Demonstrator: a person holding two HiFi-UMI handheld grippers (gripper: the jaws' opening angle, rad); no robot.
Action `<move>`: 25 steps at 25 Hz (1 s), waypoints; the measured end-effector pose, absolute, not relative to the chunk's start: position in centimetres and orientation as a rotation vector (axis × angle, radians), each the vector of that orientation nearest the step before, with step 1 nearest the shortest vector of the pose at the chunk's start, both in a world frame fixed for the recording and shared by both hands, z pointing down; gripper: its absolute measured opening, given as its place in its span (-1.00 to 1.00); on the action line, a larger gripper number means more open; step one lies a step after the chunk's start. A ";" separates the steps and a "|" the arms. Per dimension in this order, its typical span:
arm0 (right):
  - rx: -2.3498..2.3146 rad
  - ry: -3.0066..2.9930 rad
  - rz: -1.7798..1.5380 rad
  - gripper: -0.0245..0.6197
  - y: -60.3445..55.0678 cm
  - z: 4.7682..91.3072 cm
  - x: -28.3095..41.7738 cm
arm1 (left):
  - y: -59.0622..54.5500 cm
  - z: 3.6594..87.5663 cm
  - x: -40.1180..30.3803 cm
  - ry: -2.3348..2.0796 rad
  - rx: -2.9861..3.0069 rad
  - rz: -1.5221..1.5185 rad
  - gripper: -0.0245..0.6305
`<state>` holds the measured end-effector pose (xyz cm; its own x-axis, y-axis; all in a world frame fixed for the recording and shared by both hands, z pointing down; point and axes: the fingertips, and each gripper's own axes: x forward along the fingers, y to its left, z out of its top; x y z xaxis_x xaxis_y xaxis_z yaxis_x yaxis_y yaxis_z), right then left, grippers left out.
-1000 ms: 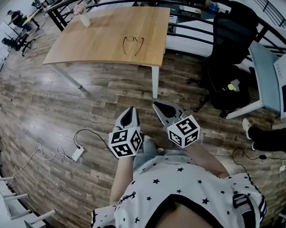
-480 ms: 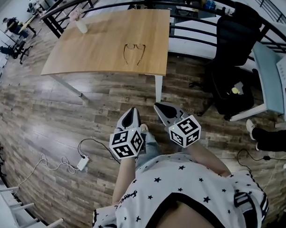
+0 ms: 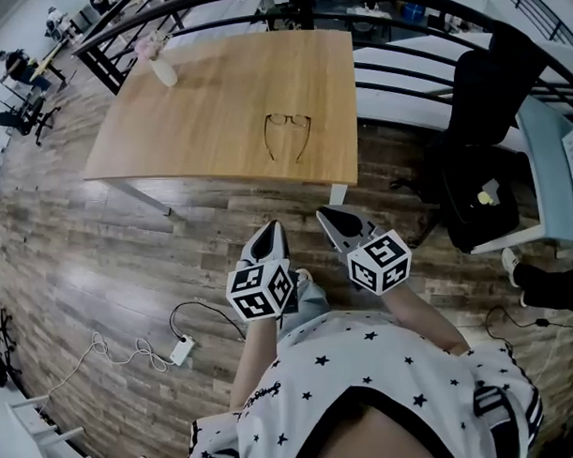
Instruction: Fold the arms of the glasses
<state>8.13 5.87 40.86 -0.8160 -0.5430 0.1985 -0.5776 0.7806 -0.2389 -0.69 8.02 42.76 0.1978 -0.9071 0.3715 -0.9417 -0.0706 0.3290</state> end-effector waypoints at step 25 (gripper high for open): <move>1.059 -2.770 0.357 -0.87 -9.8 41.7 -0.4 | -6.3 44.8 -10.0 -1.587 2.050 0.143 -0.90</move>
<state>-0.36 -9.84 41.71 -0.7381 -0.6352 0.2274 -0.6721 0.7216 -0.1658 -10.03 -6.33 44.84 0.3012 -0.8668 0.3975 -0.9239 -0.1620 0.3466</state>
